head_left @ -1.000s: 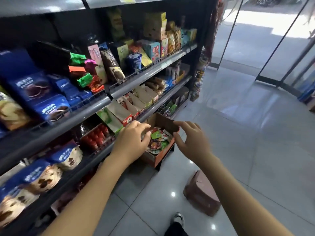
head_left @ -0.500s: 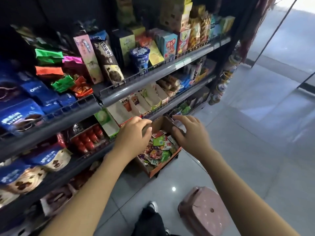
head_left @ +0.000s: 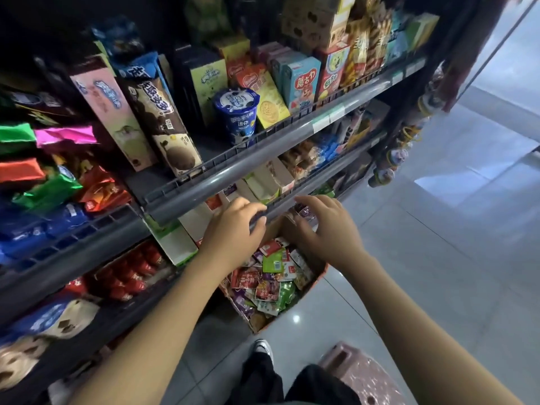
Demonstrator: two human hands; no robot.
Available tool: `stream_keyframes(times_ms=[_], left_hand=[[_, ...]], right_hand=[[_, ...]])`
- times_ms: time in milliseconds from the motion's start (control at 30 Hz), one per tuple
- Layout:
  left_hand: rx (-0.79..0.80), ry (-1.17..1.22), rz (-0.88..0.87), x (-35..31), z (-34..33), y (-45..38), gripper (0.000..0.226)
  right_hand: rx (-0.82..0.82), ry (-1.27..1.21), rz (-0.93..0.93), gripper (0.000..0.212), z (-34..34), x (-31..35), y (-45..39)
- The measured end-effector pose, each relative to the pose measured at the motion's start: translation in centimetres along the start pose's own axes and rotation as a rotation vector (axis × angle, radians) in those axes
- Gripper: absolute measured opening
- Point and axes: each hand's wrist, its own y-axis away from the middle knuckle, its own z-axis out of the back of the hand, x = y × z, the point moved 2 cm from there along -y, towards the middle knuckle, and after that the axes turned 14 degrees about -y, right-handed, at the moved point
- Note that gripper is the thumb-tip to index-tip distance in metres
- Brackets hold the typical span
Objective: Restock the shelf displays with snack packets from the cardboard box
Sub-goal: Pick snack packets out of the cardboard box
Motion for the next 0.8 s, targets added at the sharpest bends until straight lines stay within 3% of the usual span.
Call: stream_keyframes(times_ms=[333,600,800], left_hand=[[0.033,0.071,0.041,1.6,-2.3,-4.4,0.031],[-0.025,0.091,0.224,1.2,-5.5,-6.6,0.031],[-0.090,0.170,0.475,-0.2,-10.7,-8.9,0.029]], right_hand=[[0.131,0.023,0.023,0.038,-1.7,-2.0,-6.3],[0.313,-0.026,0.126,0.041,-3.0,-5.8,-11.1],[0.524,-0.029,0.257,0.040,-3.9,-11.6,-16.0]])
